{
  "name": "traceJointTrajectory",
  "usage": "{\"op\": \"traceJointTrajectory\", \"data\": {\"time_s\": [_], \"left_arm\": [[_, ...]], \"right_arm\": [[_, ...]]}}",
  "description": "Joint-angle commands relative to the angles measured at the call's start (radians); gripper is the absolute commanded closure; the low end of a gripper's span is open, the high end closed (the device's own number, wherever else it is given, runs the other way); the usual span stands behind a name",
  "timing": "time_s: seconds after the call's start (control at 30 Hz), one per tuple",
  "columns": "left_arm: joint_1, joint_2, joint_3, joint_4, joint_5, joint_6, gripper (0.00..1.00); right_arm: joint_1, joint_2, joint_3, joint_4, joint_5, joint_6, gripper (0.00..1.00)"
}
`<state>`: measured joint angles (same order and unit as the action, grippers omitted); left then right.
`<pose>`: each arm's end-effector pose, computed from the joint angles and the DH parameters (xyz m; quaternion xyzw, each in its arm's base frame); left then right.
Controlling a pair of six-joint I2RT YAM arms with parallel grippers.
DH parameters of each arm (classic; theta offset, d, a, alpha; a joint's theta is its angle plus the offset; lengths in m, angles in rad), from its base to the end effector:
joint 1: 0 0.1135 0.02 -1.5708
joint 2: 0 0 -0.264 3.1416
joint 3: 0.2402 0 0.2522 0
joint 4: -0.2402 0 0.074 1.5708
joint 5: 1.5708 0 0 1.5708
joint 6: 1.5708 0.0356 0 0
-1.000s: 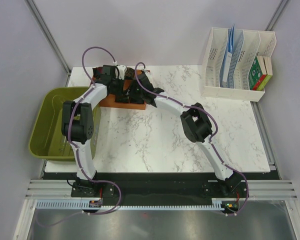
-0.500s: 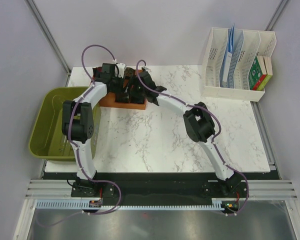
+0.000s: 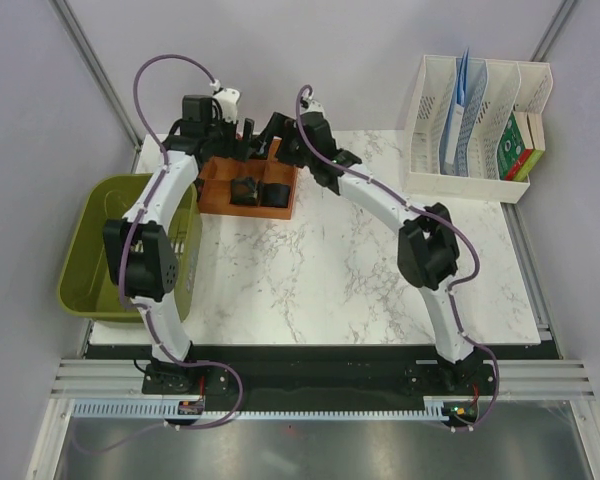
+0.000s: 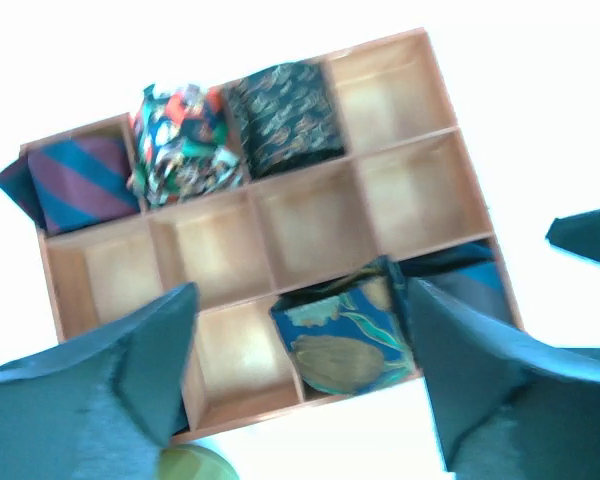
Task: Roll the ties
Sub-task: Reset both arms
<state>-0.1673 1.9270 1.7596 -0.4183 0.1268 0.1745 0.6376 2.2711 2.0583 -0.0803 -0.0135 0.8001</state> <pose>0.4476 -0.0802 0.3188 0.1791 0.8615 -0.0541 0.4721 0.4394 0.3261 0.2906 0.0611 0.8004 0.3967 0.4452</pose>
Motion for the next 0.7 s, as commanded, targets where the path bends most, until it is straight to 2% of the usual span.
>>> {"op": "traceJointTrajectory", "data": {"time_s": [0.0, 0.1, 0.23, 0.33, 0.57, 0.67], "left_arm": [[-0.009, -0.144, 0.060, -0.069, 0.175, -0.015, 0.00], [-0.015, -0.195, 0.081, -0.178, 0.247, 0.014, 0.00], [-0.034, -0.263, 0.064, -0.292, 0.252, 0.020, 0.00], [-0.035, -0.336, -0.003, -0.346, 0.272, 0.013, 0.00], [-0.034, -0.560, -0.328, -0.346, 0.192, 0.016, 0.00], [-0.034, -0.659, -0.457, -0.346, 0.215, 0.016, 0.00]], "right_arm": [[-0.035, -0.174, -0.041, 0.025, -0.043, -0.172, 0.02], [-0.090, -0.277, -0.110, -0.022, -0.046, -0.271, 0.02], [-0.209, -0.445, -0.275, -0.087, -0.057, -0.395, 0.02], [-0.291, -0.549, -0.357, -0.168, -0.059, -0.435, 0.02], [-0.484, -0.748, -0.676, -0.325, -0.109, -0.499, 0.02], [-0.533, -0.843, -0.823, -0.351, -0.141, -0.559, 0.02]]}}
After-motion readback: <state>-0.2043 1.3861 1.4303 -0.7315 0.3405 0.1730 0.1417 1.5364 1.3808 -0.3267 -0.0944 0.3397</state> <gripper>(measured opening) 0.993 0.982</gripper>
